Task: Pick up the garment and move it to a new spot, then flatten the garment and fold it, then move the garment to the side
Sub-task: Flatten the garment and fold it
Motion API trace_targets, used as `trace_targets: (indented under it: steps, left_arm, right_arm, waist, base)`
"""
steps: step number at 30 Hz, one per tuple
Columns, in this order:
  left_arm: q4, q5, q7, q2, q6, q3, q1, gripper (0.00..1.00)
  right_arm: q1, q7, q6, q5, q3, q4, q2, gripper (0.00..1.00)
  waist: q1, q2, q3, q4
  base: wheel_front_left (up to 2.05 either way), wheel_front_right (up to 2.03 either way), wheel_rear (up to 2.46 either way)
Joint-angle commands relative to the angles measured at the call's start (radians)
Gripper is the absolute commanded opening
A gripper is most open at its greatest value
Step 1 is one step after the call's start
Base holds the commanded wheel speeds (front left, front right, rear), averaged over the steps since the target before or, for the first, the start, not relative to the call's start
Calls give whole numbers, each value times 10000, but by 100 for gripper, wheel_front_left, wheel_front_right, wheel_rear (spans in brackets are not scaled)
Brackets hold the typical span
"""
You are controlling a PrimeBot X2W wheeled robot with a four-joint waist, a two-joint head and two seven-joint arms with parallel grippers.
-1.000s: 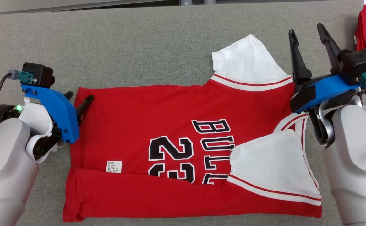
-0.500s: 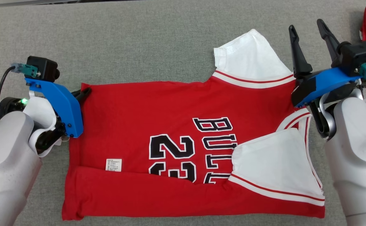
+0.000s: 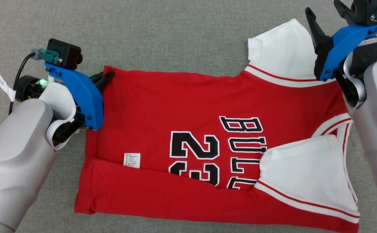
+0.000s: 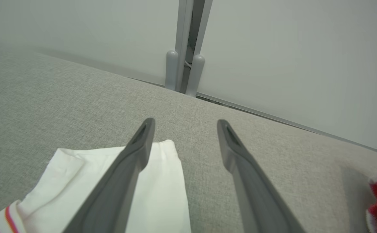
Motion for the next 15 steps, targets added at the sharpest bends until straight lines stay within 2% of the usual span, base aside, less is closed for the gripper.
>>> trace_targets:
  steps: [1, 10, 15]
  left_arm:
    - [-88, 57, -88, -21, 12, -79, -157, 0]
    - [-363, -5, -363, -114, 14, -429, -415, 0]
    - [-350, -76, -445, -148, 15, -537, -480, 0]
  right_arm:
    - [-296, 243, -4, 104, 134, 199, -90, 100]
    - [-1123, 1384, -4, 603, 670, 1400, -345, 100]
    - [-1331, 1631, -4, 816, 978, 1694, -407, 100]
  waist:
    - [0, 0, 194, 182]
    - [0, 0, 604, 443]
    - [0, 0, 693, 487]
  base:
    - [0, 0, 0]
    - [0, 0, 0]
    - [0, 0, 0]
